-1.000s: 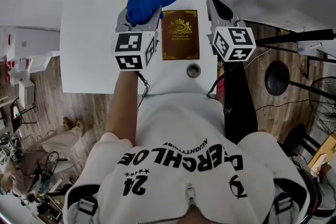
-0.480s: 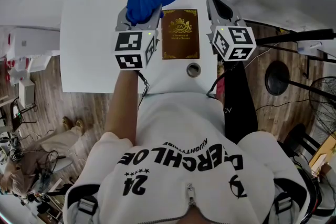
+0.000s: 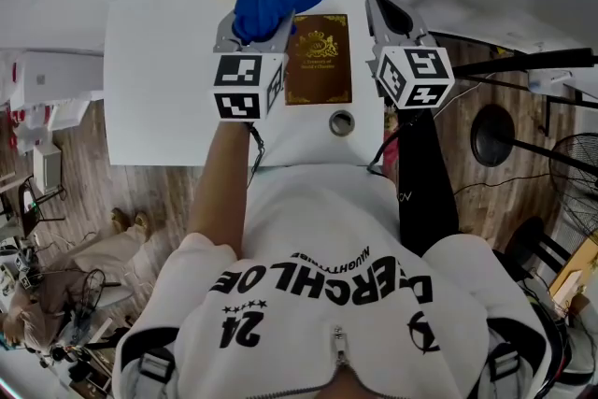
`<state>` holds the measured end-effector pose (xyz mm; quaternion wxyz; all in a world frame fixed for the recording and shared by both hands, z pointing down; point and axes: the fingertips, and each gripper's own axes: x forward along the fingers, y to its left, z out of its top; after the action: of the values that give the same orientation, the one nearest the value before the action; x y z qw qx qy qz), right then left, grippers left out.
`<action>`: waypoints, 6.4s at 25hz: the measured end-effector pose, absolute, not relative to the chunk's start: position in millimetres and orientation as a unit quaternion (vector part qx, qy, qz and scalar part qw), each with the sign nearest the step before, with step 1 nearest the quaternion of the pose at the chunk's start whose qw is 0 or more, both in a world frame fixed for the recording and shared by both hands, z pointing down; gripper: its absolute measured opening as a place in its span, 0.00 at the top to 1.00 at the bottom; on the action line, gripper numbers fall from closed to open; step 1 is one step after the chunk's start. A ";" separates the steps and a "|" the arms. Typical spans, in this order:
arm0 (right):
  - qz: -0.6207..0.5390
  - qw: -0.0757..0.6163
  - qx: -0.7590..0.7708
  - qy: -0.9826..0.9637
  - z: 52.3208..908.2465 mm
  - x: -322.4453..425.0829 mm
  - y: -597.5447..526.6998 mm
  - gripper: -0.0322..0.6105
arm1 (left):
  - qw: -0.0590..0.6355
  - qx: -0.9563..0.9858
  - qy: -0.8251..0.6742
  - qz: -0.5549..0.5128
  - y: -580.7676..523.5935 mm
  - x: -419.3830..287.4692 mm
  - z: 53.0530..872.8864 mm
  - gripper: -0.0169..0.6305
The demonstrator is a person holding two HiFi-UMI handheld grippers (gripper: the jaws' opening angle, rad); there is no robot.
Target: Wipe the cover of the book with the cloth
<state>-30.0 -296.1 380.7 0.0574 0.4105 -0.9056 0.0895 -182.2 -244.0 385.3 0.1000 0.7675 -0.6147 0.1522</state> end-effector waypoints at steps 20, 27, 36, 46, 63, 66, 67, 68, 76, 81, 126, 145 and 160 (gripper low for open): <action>0.104 0.075 0.436 -0.891 398.2 10.1 -293.0 0.95 | 0.237 0.765 -0.505 0.321 -250.9 -116.7 563.3 0.60; 0.104 0.078 0.432 -0.892 399.8 10.8 -293.3 0.95 | 0.261 0.750 -0.500 0.345 -239.9 -120.1 591.9 0.60; 0.098 0.081 0.409 -0.904 396.3 -14.6 -291.5 0.95 | 0.283 0.718 -0.542 0.333 -219.9 -169.9 591.0 0.60; 0.093 0.082 0.387 -0.914 394.4 -41.0 -289.2 0.95 | 0.311 0.669 -0.588 0.333 -194.5 -221.2 601.2 0.60; 0.098 0.082 0.413 -0.902 395.3 -13.0 -281.6 0.95 | 0.245 0.768 -0.517 0.287 -220.5 -111.4 544.8 0.60; 0.100 0.083 0.417 -0.899 397.0 -7.7 -281.4 0.95 | 0.260 0.776 -0.486 0.306 -212.9 -86.5 565.1 0.60; 0.101 0.084 0.418 -0.899 397.2 -6.4 -280.9 0.95 | 0.263 0.775 -0.479 0.317 -209.5 -82.1 574.6 0.60; 0.101 0.084 0.419 -0.898 397.2 -5.4 -280.0 0.95 | 0.266 0.773 -0.475 0.325 -206.3 -79.9 582.7 0.60; 0.096 0.085 0.413 -0.902 393.2 -11.0 -276.9 0.95 | 0.271 0.767 -0.484 0.323 -198.6 -95.9 587.6 0.61; 0.095 0.085 0.395 -0.910 390.3 -28.0 -275.5 0.95 | 0.275 0.747 -0.511 0.324 -190.1 -129.9 586.9 0.61; 0.082 0.117 0.435 -0.889 395.4 20.4 -225.1 0.95 | 0.260 0.781 -0.468 0.323 -170.5 -72.7 590.7 0.61; 0.076 0.101 0.359 -0.925 395.6 -18.5 -228.5 0.95 | 0.295 0.689 -0.582 0.316 -130.8 -174.5 586.1 0.61; 0.078 0.109 0.381 -0.915 398.4 7.6 -224.3 0.95 | 0.258 0.778 -0.482 0.309 -147.4 -58.6 574.6 0.61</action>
<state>7.6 -224.3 398.4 0.1093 0.3806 -0.9149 0.0780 -58.6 -147.4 574.6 0.2580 0.7785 -0.4816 0.3090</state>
